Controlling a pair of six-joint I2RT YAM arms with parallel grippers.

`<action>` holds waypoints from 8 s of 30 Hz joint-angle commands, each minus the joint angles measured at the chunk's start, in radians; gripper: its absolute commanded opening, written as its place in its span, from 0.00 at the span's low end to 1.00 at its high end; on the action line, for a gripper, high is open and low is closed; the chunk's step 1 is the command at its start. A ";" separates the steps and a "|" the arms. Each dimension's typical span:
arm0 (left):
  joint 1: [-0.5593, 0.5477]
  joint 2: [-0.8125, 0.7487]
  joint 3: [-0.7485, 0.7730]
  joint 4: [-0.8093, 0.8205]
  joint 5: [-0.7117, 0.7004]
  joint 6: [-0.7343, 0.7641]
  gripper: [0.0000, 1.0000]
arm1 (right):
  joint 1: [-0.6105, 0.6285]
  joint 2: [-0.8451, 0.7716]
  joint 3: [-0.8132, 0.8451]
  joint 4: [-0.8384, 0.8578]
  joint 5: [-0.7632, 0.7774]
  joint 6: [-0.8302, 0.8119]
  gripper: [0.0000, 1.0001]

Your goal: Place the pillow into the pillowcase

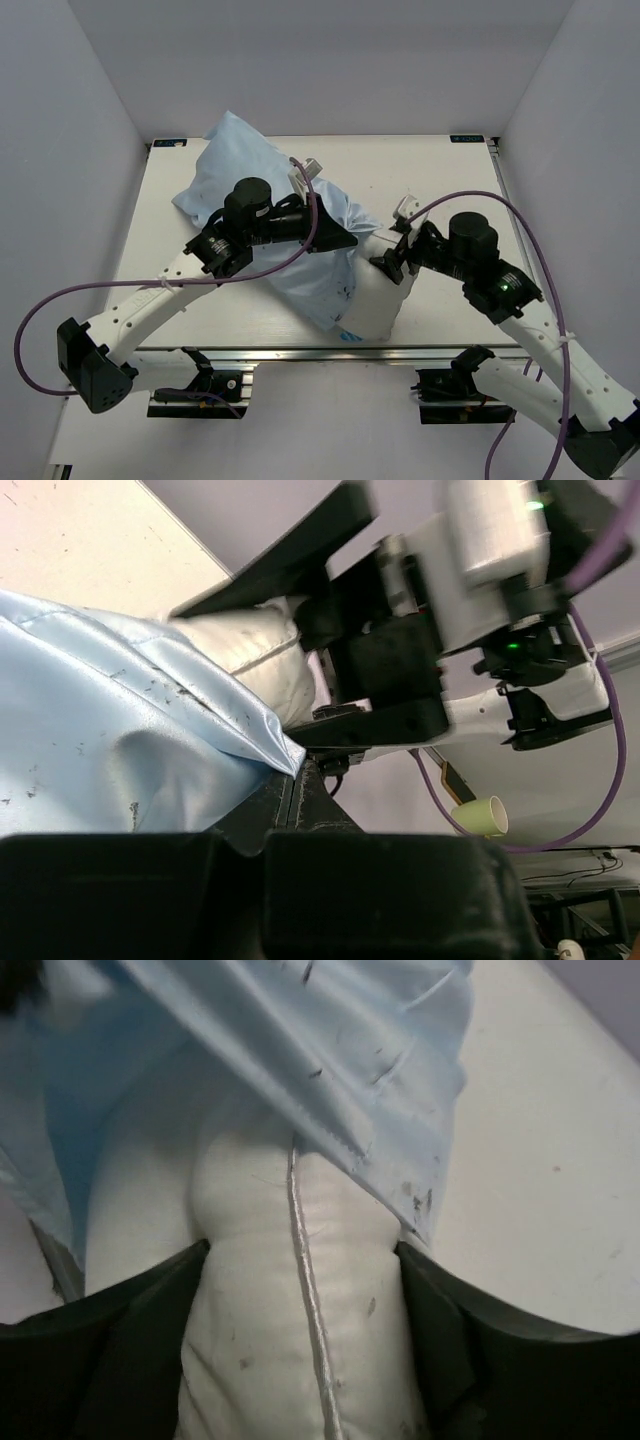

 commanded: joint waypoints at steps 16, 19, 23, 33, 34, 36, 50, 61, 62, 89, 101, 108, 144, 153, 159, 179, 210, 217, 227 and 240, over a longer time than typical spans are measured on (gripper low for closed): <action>0.004 0.207 0.355 0.177 0.159 -0.042 0.00 | -0.077 0.528 0.202 0.453 -0.388 0.471 0.00; 0.004 0.260 0.421 0.191 0.184 -0.045 0.00 | -0.146 0.605 0.359 0.555 -0.299 0.483 0.00; 0.005 0.256 0.437 0.185 0.179 -0.037 0.00 | -0.263 0.715 0.560 0.616 -0.229 0.480 0.00; 0.004 0.113 0.189 0.211 0.092 -0.036 0.00 | -0.351 0.635 0.470 0.858 -0.267 0.382 0.00; 0.004 0.106 0.156 0.211 0.085 -0.037 0.00 | -0.325 0.613 0.377 0.859 -0.282 0.316 0.00; 0.002 0.102 0.080 0.191 0.081 -0.042 0.00 | -0.283 0.551 0.277 0.840 -0.357 0.234 0.00; 0.004 0.003 0.205 -0.272 0.128 -0.002 0.75 | -0.246 0.153 -0.216 0.169 -0.584 -0.438 0.69; 0.016 0.044 0.391 -0.557 -0.189 0.086 0.76 | -0.263 -0.163 -0.234 -0.033 -0.292 -0.277 0.89; 0.019 0.064 0.394 -0.577 -0.218 0.087 0.76 | -0.268 -0.165 -0.239 -0.004 -0.257 -0.241 0.89; 0.093 0.949 1.098 -0.705 -0.649 0.236 0.77 | -0.403 0.657 0.089 0.325 -0.203 0.610 0.89; 0.093 0.932 0.943 -0.616 -0.594 0.245 0.75 | -0.401 0.844 0.100 0.334 -0.327 0.689 0.28; 0.090 0.937 0.965 -0.624 -0.502 0.248 0.75 | -0.371 0.716 0.048 0.440 -0.302 0.641 0.00; 0.059 0.797 1.067 -0.493 -0.277 0.098 0.00 | -0.343 0.705 0.078 0.570 -0.396 0.740 0.00; 0.050 0.810 1.169 -0.338 -0.200 0.006 0.00 | -0.341 0.731 0.215 0.732 -0.456 0.931 0.00; 0.050 0.823 1.212 -0.227 -0.200 -0.046 0.00 | -0.314 0.708 0.275 0.809 -0.500 1.025 0.00; 0.036 0.693 1.106 0.022 -0.136 -0.175 0.00 | -0.404 0.777 0.318 0.748 -0.256 0.850 0.00; 0.096 0.865 0.812 0.076 -0.195 -0.180 0.62 | -0.878 0.470 0.181 0.076 -0.729 0.089 0.61; 0.096 0.830 1.092 -0.235 -0.318 0.090 0.75 | -0.837 0.470 -0.022 0.128 -0.605 0.276 0.74; -0.039 0.488 0.497 -0.271 -0.382 0.191 0.75 | -0.736 0.542 -0.158 0.305 -0.523 0.583 0.83; -0.183 0.619 0.365 -0.294 -0.717 0.199 0.78 | -0.722 0.646 -0.179 0.394 -0.488 0.655 0.82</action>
